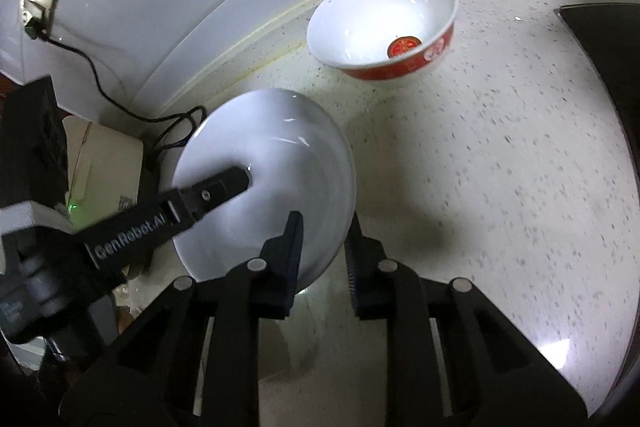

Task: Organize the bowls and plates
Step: 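Close both grippers on the rim of the plain white bowl, then carry the plain white bowl with both grippers over the green-rimmed bowl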

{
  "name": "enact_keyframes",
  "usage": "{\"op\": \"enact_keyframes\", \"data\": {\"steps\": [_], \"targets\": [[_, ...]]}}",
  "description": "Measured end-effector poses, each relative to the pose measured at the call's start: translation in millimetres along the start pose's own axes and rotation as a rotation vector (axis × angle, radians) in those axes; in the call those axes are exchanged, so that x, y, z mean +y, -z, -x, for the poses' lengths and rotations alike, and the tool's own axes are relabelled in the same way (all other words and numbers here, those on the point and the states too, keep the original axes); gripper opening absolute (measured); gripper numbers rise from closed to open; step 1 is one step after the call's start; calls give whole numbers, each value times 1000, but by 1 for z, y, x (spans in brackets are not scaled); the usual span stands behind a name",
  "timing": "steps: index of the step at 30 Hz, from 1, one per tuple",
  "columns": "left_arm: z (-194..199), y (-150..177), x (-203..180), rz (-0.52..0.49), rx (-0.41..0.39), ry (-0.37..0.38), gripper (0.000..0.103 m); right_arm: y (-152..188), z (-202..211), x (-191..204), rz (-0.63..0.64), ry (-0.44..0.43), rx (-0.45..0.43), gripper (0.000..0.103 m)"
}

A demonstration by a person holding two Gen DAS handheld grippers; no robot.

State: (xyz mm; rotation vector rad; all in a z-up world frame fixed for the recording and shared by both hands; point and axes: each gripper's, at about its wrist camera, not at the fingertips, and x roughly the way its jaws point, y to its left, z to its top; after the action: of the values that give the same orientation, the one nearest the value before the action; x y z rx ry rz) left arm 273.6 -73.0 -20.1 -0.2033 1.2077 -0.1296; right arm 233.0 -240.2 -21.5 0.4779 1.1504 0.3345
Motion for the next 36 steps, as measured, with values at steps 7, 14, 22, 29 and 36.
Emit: {"op": "enact_keyframes", "data": {"steps": [7, 14, 22, 29, 36], "targets": [[15, 27, 2, -3, -2, 5, 15, 23, 27, -10, 23, -6, 2, 24], [40, 44, -1, -11, -50, 13, 15, 29, 46, 6, 59, -11, -27, 24], [69, 57, 8, -1, -107, 14, 15, 38, 60, 25, 110, -18, -47, 24], [82, 67, 21, 31, -135, 19, 15, 42, 60, 41, 156, -27, -49, 24], [93, 76, 32, 45, -164, 13, 15, 48, 60, 52, 186, -37, -39, 24]]}}
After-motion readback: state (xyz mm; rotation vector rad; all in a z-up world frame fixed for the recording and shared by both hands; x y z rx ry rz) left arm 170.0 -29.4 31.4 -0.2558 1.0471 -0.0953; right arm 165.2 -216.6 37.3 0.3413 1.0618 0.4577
